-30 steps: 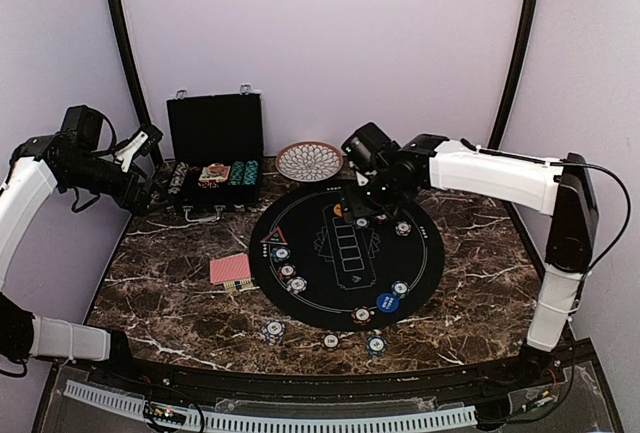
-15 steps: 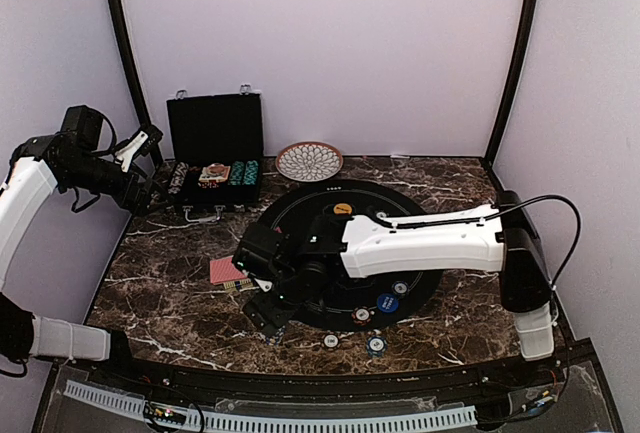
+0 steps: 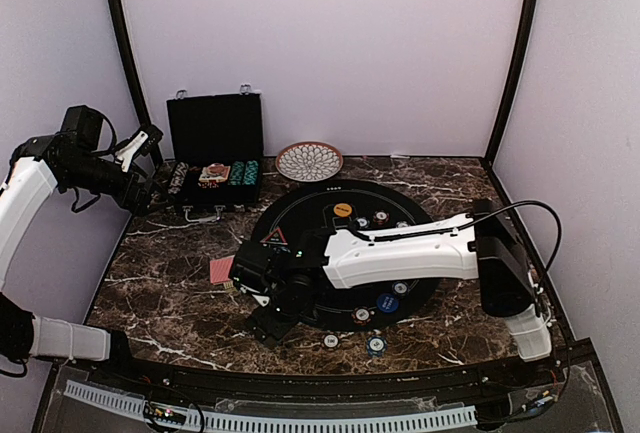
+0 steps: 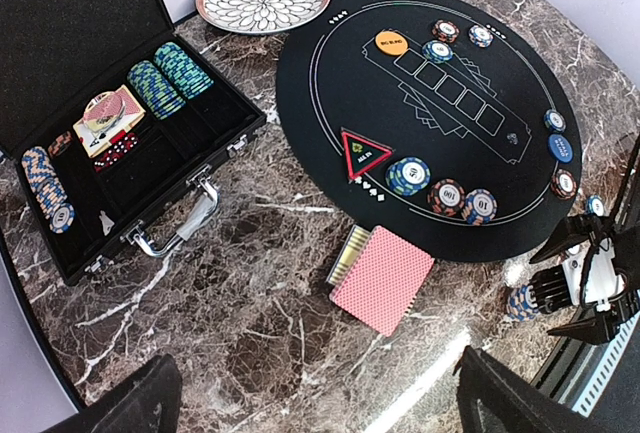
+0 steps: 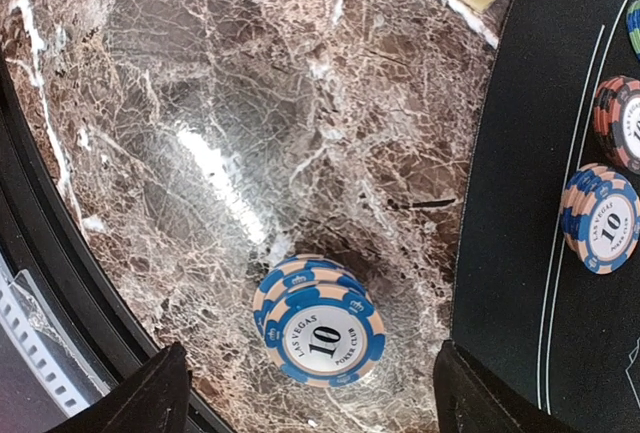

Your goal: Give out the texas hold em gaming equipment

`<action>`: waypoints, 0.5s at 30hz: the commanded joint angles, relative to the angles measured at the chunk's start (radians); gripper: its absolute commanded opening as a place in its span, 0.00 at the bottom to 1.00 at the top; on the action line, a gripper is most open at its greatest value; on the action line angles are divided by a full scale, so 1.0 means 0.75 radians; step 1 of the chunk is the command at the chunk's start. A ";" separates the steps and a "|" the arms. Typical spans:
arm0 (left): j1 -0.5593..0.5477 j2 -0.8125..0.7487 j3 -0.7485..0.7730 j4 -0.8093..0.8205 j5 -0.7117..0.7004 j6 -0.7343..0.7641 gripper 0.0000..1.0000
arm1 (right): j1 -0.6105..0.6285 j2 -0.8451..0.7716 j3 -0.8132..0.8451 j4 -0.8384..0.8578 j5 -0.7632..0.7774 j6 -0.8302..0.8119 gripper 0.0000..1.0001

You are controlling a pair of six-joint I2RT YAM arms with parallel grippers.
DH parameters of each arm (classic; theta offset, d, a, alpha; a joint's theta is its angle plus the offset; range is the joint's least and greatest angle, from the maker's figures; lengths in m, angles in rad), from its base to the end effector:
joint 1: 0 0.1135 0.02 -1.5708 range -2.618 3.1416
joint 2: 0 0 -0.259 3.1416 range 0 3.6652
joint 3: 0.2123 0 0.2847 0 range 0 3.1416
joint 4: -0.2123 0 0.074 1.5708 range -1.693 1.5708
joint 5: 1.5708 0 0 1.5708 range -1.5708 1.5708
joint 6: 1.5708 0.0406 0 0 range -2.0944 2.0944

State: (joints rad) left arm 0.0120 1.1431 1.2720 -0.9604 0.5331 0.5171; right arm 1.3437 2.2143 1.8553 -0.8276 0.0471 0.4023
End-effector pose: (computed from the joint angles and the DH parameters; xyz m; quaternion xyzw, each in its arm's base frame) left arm 0.2545 -0.0176 0.3639 0.3169 0.8472 -0.1459 0.4006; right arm 0.1144 0.4867 0.1729 -0.4410 0.8767 0.1314 0.1404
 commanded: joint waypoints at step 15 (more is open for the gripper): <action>-0.006 -0.033 -0.017 -0.025 0.020 0.016 0.99 | 0.006 0.077 0.089 -0.023 -0.023 -0.023 0.70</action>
State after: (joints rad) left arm 0.0120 1.1431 1.2716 -0.9604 0.5339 0.5171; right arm 1.3437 2.2562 1.8915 -0.8360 0.0368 0.3923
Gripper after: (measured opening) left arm 0.988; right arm 0.705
